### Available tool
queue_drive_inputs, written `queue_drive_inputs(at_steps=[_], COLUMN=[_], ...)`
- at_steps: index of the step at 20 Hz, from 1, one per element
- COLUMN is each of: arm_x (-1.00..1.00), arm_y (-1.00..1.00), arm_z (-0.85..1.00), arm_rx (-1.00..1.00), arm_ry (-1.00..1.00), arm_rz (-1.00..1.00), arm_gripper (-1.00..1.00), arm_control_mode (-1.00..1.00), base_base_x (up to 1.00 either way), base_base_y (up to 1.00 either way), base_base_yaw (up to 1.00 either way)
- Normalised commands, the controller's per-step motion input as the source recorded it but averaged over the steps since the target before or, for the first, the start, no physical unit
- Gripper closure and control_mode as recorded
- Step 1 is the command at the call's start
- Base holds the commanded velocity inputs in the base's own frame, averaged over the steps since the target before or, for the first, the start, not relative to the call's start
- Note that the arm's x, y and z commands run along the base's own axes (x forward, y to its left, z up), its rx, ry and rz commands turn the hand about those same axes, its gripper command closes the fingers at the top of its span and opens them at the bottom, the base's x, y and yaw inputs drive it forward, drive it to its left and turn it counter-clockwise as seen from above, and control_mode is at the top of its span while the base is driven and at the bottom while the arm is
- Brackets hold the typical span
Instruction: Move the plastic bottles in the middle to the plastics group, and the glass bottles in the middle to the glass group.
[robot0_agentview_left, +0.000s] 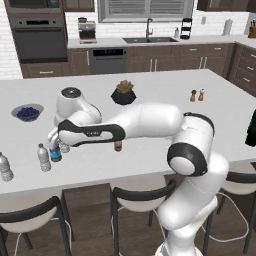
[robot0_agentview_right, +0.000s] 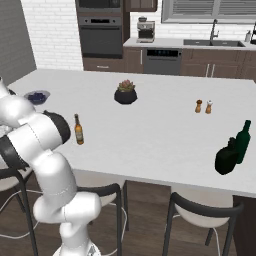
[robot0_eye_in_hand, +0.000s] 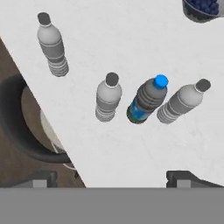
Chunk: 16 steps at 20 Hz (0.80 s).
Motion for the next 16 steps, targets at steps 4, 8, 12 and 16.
queue_drive_inputs(at_steps=[4,8,12,16], arm_x=[-0.25,-0.01,0.01,0.03], arm_y=[-0.99,-1.00,-1.00,-1.00], arm_z=[-0.04,0.00,0.00,0.00], arm_rx=[-0.01,0.00,0.01,0.00], arm_ry=[-0.03,0.00,0.00,-0.01], arm_rz=[-0.28,-0.31,-0.24,-0.21], arm_gripper=[-1.00,-1.00,-1.00,-1.00], arm_control_mode=[-1.00,-1.00,-1.00,-1.00], base_base_x=[0.00,0.00,0.00,0.00], base_base_y=[0.00,0.00,0.00,0.00], base_base_yaw=[0.00,0.00,0.00,0.00])
